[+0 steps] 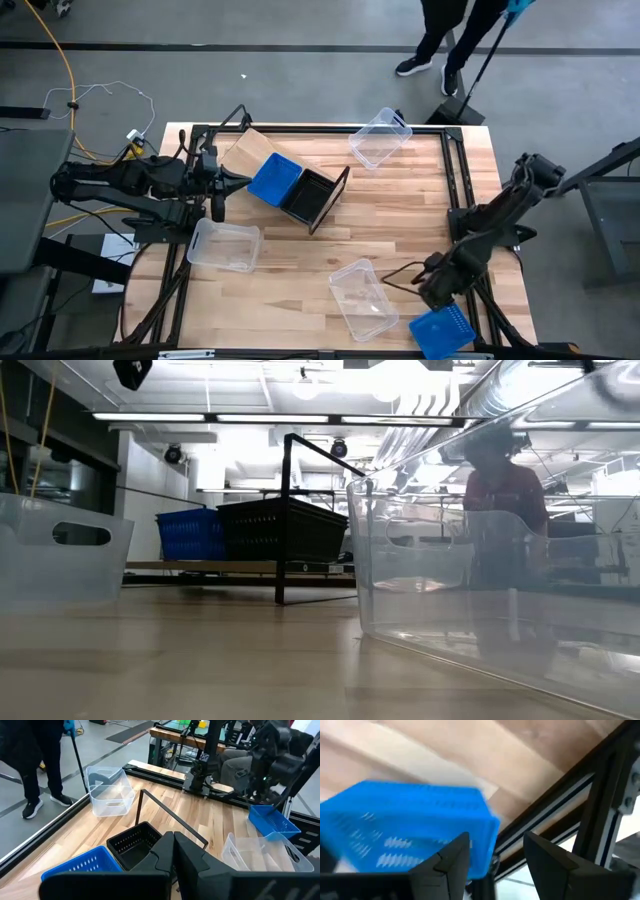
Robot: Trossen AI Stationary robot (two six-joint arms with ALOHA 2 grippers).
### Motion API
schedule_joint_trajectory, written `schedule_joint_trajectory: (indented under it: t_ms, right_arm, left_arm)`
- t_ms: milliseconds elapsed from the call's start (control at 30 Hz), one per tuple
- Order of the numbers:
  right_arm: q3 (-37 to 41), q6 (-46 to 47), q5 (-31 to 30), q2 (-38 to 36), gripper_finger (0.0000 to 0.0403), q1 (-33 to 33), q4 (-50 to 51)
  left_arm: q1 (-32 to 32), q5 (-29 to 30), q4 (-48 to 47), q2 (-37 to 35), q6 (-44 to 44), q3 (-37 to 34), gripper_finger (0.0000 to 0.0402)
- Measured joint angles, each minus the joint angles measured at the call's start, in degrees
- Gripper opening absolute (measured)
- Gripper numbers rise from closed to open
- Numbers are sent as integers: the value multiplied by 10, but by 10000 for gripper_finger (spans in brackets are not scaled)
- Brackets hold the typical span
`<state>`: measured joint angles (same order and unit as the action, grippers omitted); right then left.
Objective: Stack baskets on shelf by color
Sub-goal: Stack the blue bin on top of the other blue bins on the shelf
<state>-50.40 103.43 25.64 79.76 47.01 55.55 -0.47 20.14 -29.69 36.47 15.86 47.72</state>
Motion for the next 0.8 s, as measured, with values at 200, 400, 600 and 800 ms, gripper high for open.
schedule_joint_trajectory:
  t_ms: [200,400,600,800]
  right_arm:
    - [33,-34,25,30,174,1,-55]
    - [52,-30,46,32,174,17,-88]
    - [88,9,48,32,174,35,-157]
    - [114,15,41,32,162,38,-183]
  left_arm:
    - [0,0,0,0,0,0,0]
    - [0,0,0,0,0,0,0]
    - [0,0,0,0,0,0,0]
    - [0,1,1,0,0,0,0]
